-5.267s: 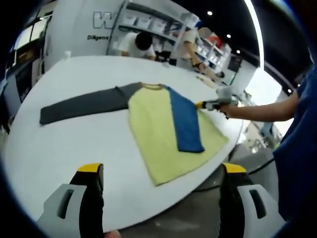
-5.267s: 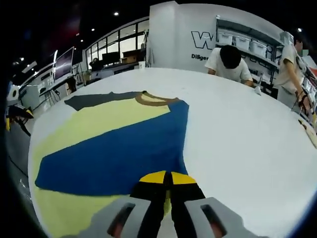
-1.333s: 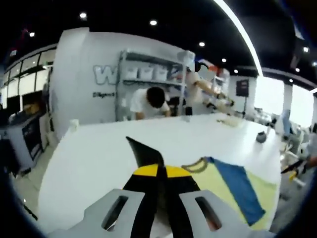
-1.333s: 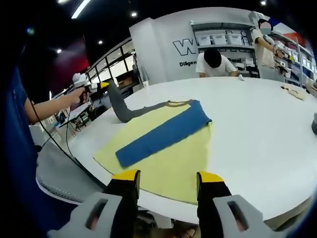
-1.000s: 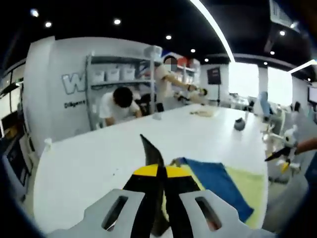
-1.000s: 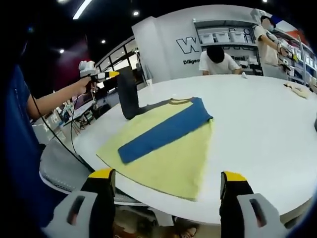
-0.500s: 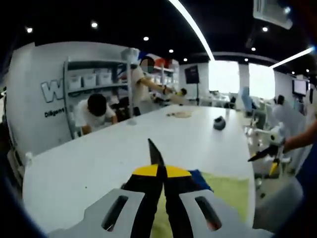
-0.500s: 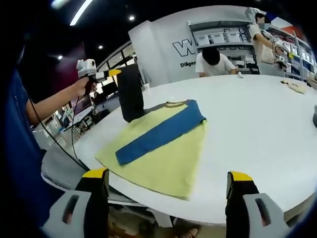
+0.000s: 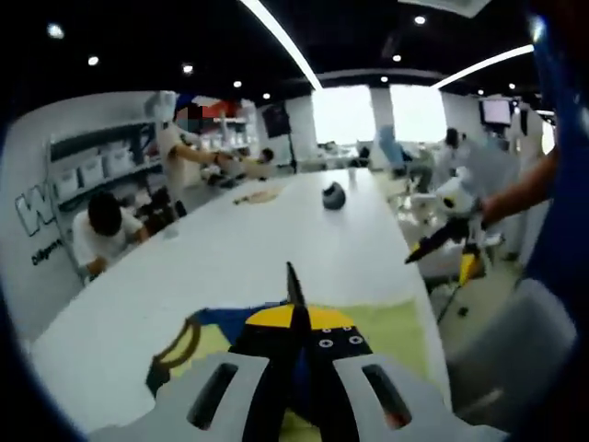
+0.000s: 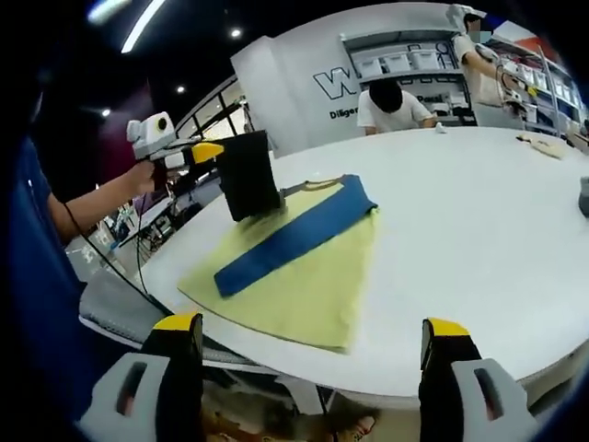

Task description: Fold the garment on the visible template until the final outline fits inside the template.

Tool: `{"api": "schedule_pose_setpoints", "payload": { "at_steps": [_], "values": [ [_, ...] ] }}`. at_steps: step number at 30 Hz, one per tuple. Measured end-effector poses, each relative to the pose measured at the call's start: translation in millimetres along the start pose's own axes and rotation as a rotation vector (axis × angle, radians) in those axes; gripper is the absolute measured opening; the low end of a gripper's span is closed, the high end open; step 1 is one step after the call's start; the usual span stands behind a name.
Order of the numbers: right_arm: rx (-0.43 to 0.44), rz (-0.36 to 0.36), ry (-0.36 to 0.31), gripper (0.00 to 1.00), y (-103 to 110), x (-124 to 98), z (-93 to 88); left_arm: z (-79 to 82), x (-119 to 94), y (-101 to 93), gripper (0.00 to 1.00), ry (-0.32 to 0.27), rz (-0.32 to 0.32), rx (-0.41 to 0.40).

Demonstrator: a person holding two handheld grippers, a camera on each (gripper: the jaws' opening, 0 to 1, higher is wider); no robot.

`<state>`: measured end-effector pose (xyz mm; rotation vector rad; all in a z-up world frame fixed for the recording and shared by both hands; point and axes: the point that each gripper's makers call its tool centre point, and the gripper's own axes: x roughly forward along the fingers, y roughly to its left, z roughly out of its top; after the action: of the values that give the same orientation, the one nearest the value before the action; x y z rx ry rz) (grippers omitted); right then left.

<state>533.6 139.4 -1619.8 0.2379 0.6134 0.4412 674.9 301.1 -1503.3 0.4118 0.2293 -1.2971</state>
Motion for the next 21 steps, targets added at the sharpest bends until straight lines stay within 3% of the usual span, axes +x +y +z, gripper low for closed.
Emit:
{"api": "schedule_pose_setpoints", "payload": {
  "at_steps": [3,6,21],
  "values": [
    [0.004,-0.003,-0.001,0.99,-2.2,-0.5,-0.3,-13.1,9.9,-20.0,0.0,0.032,-0.037,0.047],
    [0.007,-0.004,-0.003,0.99,-4.5,-1.1,-0.3,-12.5,14.4,-43.6,0.0,0.048,-0.067,0.072],
    [0.028,0.006,0.017,0.98,-1.7,-0.2,-12.8,-42.2,31.2,-81.1,0.01,0.123,-0.068,0.122]
  ]
}}
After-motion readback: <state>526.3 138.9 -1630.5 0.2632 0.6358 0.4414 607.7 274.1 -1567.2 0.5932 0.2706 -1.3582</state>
